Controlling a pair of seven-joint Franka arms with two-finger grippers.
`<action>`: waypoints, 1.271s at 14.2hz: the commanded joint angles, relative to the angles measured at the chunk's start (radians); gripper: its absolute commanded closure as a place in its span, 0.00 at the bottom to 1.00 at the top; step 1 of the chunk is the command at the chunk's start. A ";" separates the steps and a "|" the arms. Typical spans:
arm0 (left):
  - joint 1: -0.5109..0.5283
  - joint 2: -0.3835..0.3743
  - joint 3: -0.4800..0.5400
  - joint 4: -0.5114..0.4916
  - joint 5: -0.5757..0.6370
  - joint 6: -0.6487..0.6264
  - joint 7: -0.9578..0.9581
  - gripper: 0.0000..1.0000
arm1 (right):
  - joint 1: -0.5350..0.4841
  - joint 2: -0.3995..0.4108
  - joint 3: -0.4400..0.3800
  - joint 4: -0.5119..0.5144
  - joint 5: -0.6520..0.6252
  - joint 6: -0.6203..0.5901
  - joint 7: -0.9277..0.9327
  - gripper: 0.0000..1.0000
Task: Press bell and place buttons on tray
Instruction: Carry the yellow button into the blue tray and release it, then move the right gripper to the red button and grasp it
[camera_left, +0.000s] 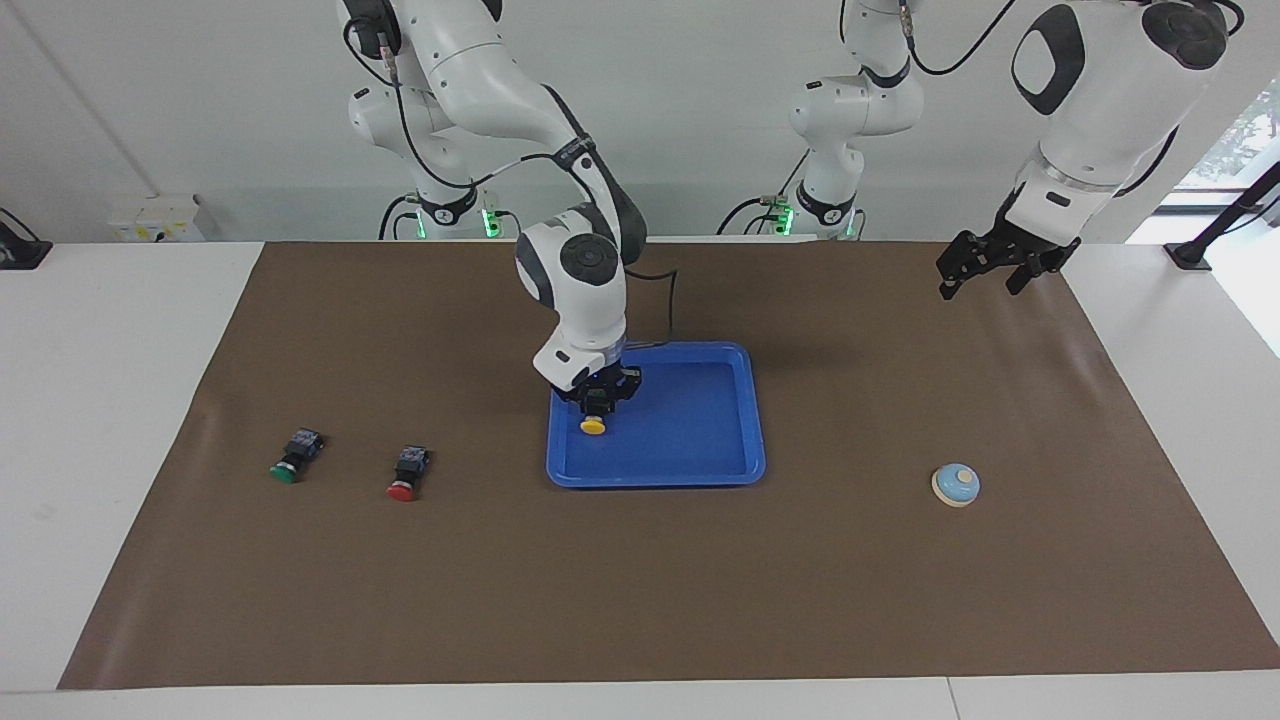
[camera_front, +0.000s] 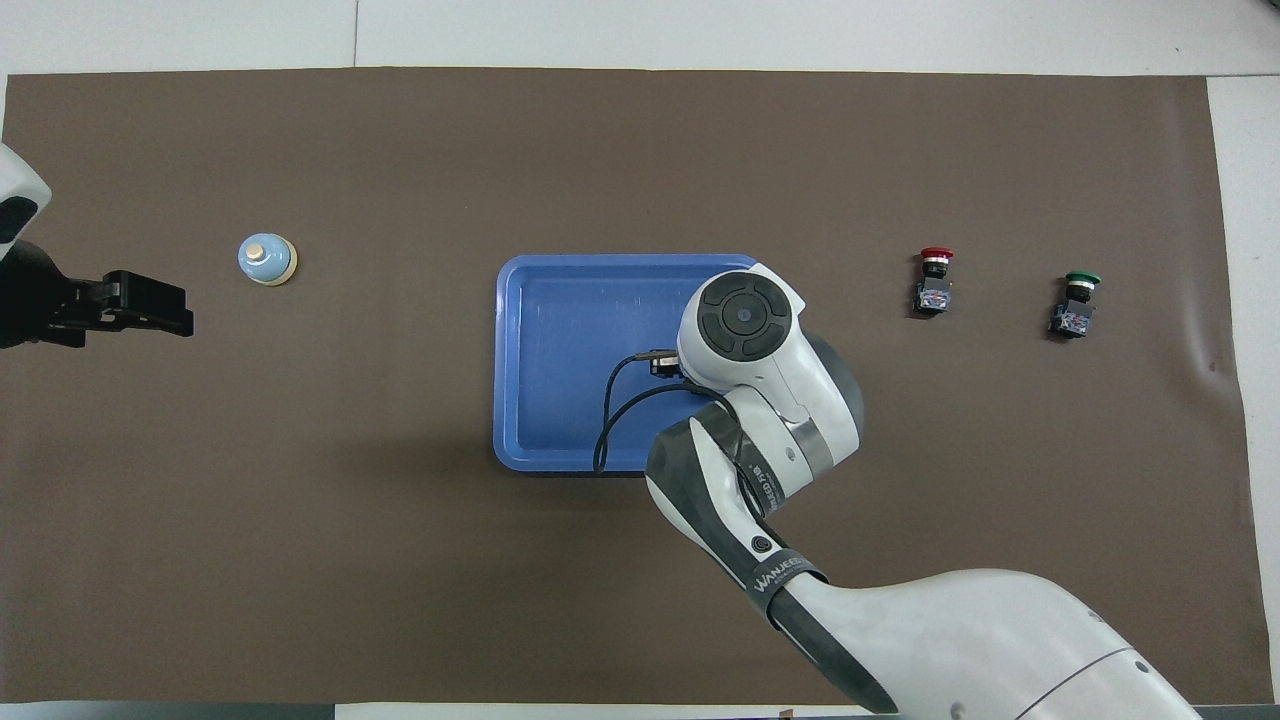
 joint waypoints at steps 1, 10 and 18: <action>0.005 -0.010 0.000 0.001 -0.019 -0.006 -0.003 0.00 | 0.001 -0.056 0.002 -0.002 0.007 -0.041 0.055 0.00; 0.005 -0.010 0.000 0.001 -0.019 -0.006 -0.003 0.00 | -0.342 -0.151 -0.012 0.067 -0.017 -0.155 -0.294 0.00; 0.005 -0.010 0.000 0.001 -0.019 -0.006 -0.003 0.00 | -0.444 -0.012 -0.013 0.034 -0.042 0.032 -0.359 0.00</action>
